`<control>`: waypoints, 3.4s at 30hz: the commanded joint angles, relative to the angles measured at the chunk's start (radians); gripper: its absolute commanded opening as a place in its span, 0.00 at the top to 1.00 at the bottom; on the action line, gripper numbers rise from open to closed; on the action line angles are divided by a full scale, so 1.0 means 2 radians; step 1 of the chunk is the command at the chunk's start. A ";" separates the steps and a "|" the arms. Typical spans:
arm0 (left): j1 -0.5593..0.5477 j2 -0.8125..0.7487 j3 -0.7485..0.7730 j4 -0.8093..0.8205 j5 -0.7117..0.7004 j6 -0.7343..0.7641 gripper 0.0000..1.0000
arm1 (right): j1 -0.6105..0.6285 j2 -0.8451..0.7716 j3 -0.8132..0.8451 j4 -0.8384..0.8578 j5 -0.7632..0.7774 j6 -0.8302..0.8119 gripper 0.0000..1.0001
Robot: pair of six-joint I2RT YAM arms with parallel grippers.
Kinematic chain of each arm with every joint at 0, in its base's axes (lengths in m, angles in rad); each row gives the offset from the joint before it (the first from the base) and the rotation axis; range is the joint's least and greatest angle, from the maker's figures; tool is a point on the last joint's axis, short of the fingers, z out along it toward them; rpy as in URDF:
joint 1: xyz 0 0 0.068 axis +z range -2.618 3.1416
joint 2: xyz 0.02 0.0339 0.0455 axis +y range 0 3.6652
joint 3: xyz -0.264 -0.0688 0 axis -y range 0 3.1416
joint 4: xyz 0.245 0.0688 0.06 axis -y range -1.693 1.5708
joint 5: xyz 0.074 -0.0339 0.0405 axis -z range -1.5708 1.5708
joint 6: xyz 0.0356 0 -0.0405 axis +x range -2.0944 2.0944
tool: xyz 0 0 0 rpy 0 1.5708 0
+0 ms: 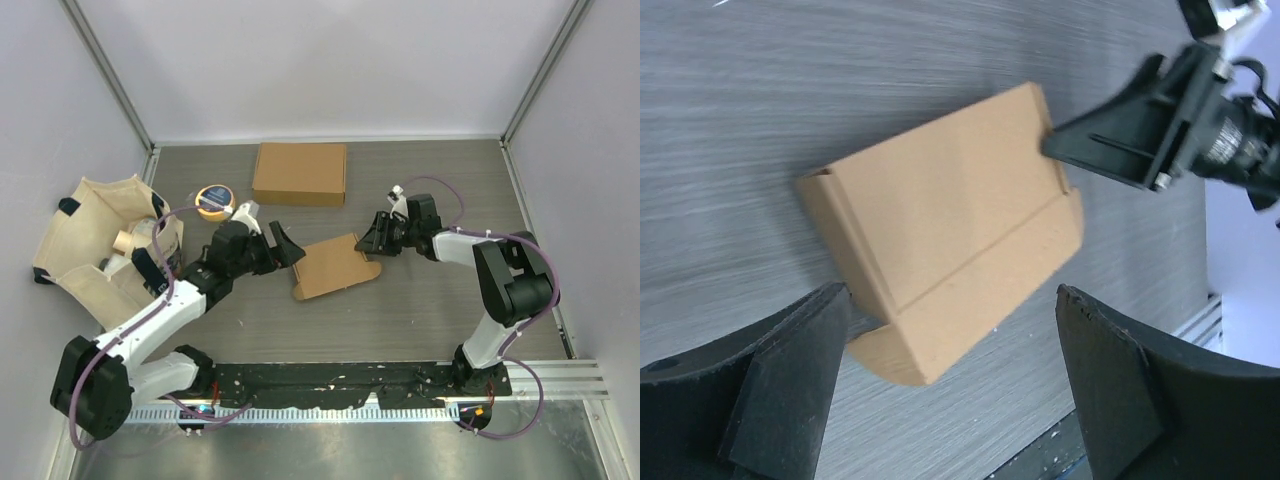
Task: Fold the paper box
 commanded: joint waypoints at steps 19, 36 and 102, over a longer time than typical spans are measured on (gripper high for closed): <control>0.073 0.196 -0.075 0.326 0.182 -0.184 0.09 | -0.046 0.026 -0.076 0.110 -0.048 0.033 0.71; 0.043 0.293 -0.050 0.446 0.216 -0.319 0.71 | -0.036 -0.046 -0.098 0.088 0.002 0.040 0.64; 0.063 -0.231 -0.029 -0.191 0.019 -0.073 0.31 | 0.403 -0.158 0.114 -0.431 0.306 -0.385 0.53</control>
